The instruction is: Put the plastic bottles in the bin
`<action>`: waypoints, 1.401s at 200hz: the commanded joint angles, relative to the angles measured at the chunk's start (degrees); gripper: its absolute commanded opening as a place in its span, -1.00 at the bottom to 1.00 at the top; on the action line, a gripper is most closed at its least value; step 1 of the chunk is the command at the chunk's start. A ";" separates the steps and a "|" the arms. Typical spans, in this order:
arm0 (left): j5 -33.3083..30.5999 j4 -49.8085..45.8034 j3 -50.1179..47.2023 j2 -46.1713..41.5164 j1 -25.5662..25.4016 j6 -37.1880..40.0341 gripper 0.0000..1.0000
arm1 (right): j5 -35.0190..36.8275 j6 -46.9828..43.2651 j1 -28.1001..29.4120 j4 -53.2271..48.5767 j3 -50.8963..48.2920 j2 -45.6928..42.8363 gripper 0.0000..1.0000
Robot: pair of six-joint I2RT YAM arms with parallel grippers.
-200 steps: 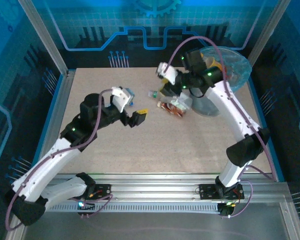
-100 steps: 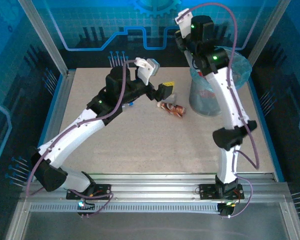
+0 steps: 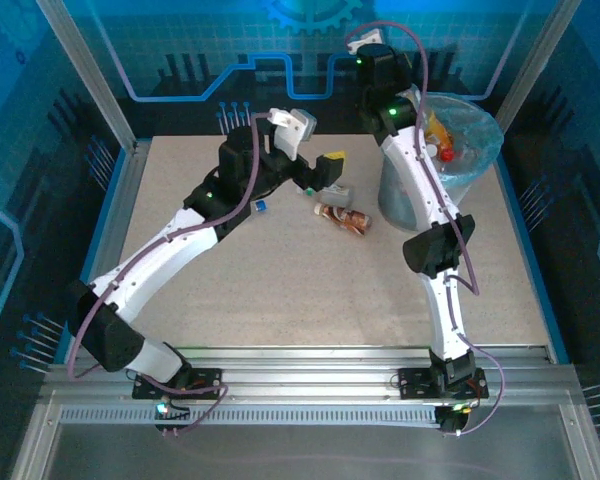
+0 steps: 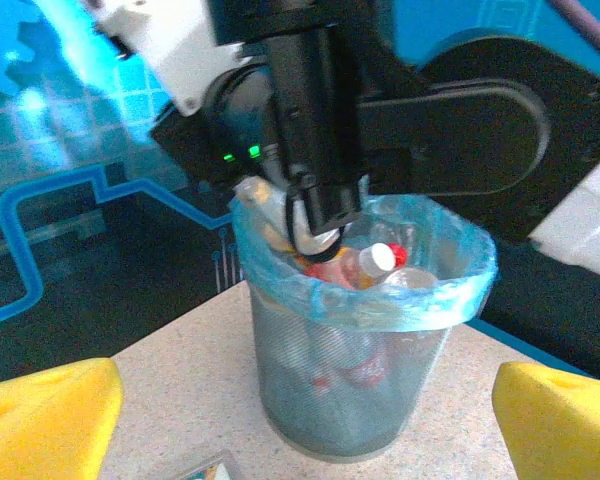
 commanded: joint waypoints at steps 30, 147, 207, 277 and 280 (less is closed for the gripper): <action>0.05 0.26 1.60 1.15 1.64 -2.24 0.92 | 3.54 2.50 -3.98 5.93 -4.69 -2.55 -0.84; -2.64 2.61 -3.93 -1.59 1.83 -5.13 0.89 | -18.93 14.75 -5.52 12.22 -37.20 -23.06 -0.84; -3.34 3.68 -6.28 -4.10 1.94 -4.40 0.90 | -13.31 5.90 0.02 31.58 -46.87 -29.98 -0.92; -4.15 3.81 -8.70 -7.13 1.96 -3.94 0.90 | -1.77 -14.87 3.04 47.59 -40.86 -23.38 -0.94; -4.11 3.78 -8.77 -7.26 1.95 -4.01 0.90 | -1.18 -16.16 3.09 47.82 -40.16 -22.60 -0.93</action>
